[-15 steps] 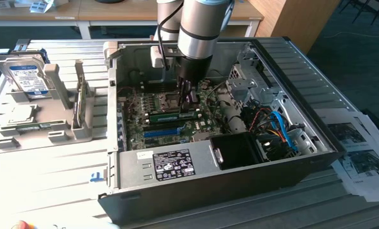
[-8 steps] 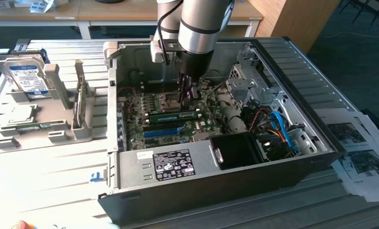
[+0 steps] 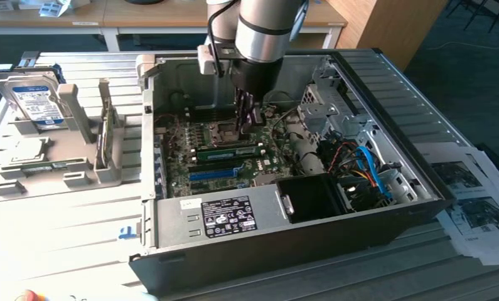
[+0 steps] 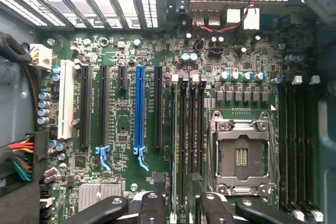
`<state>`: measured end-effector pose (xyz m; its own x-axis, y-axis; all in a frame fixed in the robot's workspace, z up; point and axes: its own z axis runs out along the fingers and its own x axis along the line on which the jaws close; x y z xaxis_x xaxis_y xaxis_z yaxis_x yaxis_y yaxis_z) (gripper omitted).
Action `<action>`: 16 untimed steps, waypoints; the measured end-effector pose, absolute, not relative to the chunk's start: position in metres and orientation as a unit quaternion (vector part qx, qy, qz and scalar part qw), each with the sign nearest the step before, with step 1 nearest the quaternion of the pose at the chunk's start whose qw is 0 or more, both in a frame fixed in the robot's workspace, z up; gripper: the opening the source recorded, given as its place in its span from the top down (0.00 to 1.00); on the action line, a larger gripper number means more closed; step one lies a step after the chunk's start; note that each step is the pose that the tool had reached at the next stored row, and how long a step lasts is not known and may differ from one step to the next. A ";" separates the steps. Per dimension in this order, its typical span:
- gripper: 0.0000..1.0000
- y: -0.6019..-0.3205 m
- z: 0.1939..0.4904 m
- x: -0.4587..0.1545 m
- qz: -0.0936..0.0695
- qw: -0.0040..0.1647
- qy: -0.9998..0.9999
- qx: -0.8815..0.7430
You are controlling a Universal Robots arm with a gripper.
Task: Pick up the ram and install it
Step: 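Insert the ram into the slot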
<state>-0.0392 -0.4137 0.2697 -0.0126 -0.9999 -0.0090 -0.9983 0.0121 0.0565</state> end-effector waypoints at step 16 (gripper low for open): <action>0.69 -0.414 0.298 -0.039 -0.023 0.017 -0.711 0.702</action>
<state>-0.0392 -0.4137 0.2984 -0.0126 -0.9999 -0.0090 -0.9983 0.0121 0.0564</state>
